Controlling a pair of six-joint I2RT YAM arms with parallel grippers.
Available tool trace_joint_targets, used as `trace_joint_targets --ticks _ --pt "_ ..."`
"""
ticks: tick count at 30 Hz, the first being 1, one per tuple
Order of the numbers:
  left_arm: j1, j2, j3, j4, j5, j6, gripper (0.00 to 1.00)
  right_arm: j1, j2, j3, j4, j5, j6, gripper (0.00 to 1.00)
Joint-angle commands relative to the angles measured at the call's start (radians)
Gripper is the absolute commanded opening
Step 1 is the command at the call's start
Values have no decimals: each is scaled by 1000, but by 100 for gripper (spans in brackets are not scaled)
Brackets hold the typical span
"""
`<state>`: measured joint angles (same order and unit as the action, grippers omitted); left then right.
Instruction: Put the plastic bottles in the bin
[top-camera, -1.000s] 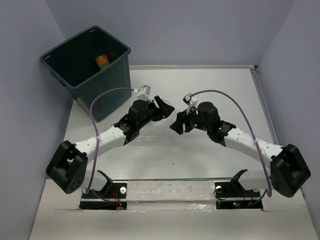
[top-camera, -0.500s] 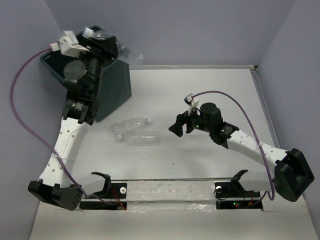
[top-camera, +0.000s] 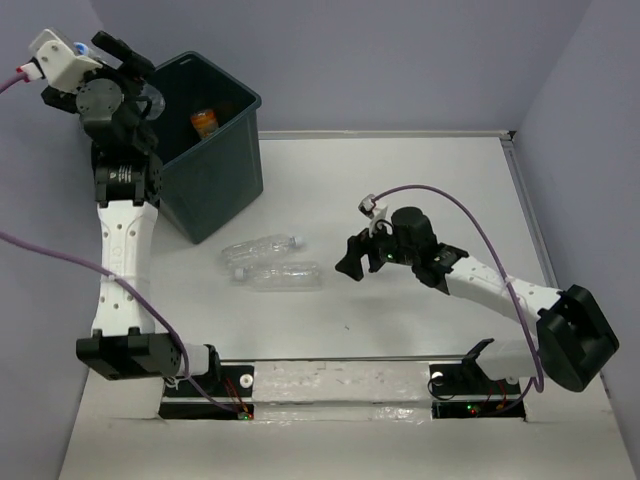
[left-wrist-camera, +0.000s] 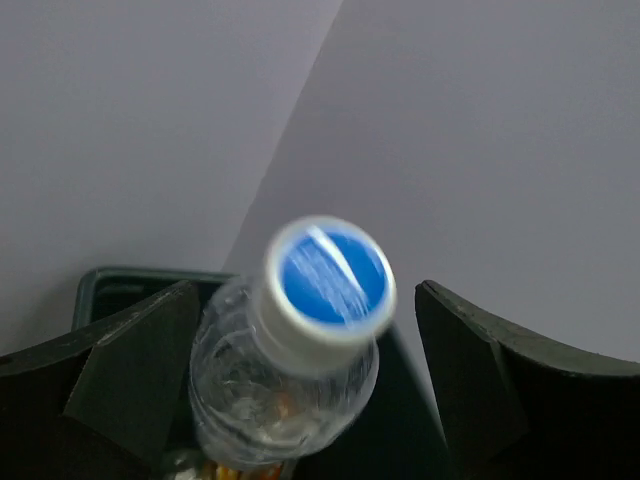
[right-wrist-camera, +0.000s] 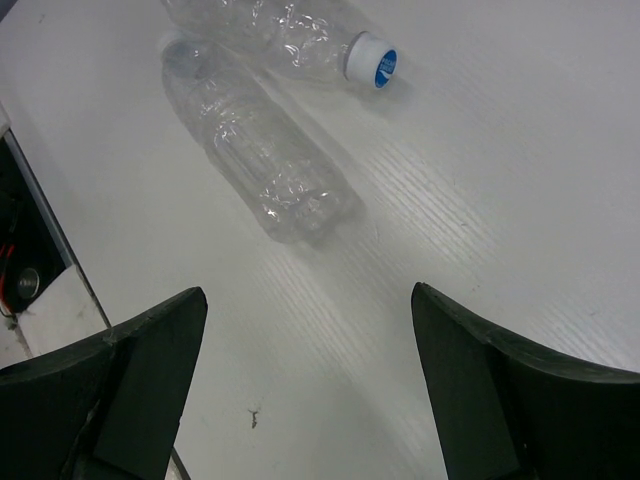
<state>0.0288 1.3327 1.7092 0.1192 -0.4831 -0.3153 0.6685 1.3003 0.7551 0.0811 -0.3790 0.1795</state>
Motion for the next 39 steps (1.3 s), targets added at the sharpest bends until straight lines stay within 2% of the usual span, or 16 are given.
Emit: trace_joint_targets --ticks 1,6,12,17,21,26,30,33,39 --pt "20 31 -65 -24 41 1 99 28 16 50 3 -14 -40 88" --pt "20 -4 -74 -42 122 -44 99 110 63 76 -46 55 -132 89" --pt "-3 -113 -131 -64 342 -168 99 253 174 148 -99 221 -264 90" --pt "-156 -233 -328 -55 432 -200 99 287 255 236 -135 293 -304 90" --pt "-225 -355 -508 -49 477 -205 99 287 289 297 -164 365 -380 91" --pt "-233 -538 -707 -118 529 -202 99 287 372 407 -214 304 -475 94" --pt "-233 -682 -821 -257 528 -211 99 287 479 498 -285 177 -486 94" --pt "-233 -759 -855 -340 502 -225 99 287 549 547 -310 123 -473 91" --pt "-233 -814 -867 -458 457 -228 99 296 585 544 -304 59 -443 88"
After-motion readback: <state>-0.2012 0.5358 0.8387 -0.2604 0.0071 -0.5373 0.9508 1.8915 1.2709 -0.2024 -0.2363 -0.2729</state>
